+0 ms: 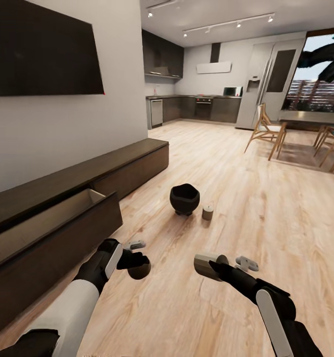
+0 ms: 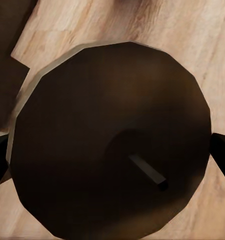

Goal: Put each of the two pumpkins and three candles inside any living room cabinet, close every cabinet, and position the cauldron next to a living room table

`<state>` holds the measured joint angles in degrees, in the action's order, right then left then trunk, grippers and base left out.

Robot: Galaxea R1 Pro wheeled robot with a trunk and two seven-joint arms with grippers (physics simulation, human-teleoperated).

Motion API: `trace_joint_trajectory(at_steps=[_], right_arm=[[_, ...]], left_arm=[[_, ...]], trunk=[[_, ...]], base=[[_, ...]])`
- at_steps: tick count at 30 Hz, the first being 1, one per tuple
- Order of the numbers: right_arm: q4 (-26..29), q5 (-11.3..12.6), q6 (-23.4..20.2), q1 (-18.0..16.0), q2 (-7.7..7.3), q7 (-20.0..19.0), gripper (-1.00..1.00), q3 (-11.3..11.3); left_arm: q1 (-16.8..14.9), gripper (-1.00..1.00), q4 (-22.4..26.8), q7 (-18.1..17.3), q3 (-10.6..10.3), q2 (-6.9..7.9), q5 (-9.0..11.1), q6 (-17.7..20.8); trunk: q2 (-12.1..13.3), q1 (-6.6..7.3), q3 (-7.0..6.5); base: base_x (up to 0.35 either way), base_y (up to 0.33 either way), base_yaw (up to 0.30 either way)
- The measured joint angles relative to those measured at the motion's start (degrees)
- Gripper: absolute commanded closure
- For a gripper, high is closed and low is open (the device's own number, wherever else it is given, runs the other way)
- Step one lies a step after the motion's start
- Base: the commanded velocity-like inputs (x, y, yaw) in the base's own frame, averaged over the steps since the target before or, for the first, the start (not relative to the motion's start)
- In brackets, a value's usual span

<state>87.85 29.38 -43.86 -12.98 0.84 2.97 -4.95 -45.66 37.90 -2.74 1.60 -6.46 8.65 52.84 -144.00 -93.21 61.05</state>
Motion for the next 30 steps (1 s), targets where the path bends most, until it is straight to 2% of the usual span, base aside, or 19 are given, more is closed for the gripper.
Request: trace_joint_trajectory(at_steps=[12, 30], right_arm=[[0.0, 0.1, 0.0, 0.0, 0.14, 1.8, 1.0, 0.5], [0.0, 0.1, 0.0, 0.0, 0.2, 2.1, 1.0, 0.6]], left_arm=[[0.0, 1.0, 0.0, 0.0, 0.0, -0.08, -0.1, 0.0], [0.0, 1.0, 0.0, 0.2, 0.0, 0.0, 0.1, 0.0]], trunk=[[0.0, 0.0, 0.0], [0.0, 0.0, 0.0]], base=[[0.0, -0.038, 0.29], [0.0, -0.262, 0.29]])
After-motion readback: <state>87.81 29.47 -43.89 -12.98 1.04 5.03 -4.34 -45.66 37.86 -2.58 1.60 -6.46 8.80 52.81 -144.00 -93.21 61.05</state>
